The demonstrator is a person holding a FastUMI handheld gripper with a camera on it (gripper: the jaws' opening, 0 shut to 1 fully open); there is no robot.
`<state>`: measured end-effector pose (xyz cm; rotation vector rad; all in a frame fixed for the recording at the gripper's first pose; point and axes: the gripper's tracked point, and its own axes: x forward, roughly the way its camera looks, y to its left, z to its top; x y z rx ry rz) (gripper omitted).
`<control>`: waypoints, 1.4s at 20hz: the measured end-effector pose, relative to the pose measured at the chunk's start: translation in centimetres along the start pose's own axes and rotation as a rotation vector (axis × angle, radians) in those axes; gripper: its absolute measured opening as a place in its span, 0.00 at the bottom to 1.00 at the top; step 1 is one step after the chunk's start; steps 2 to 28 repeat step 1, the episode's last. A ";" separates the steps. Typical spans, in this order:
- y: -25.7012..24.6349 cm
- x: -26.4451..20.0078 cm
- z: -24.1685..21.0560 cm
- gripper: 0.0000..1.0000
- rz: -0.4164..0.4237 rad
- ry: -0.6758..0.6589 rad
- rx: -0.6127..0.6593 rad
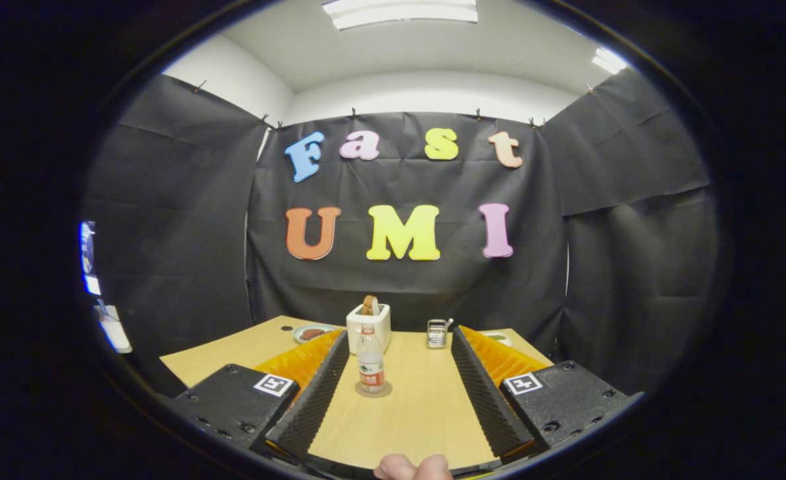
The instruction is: Take the bottle from table, then pour the juice into the cup, finally place the bottle on the coaster
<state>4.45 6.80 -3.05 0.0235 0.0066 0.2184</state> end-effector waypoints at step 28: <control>0.2 0.1 0.0 0.99 -0.001 -0.001 0.000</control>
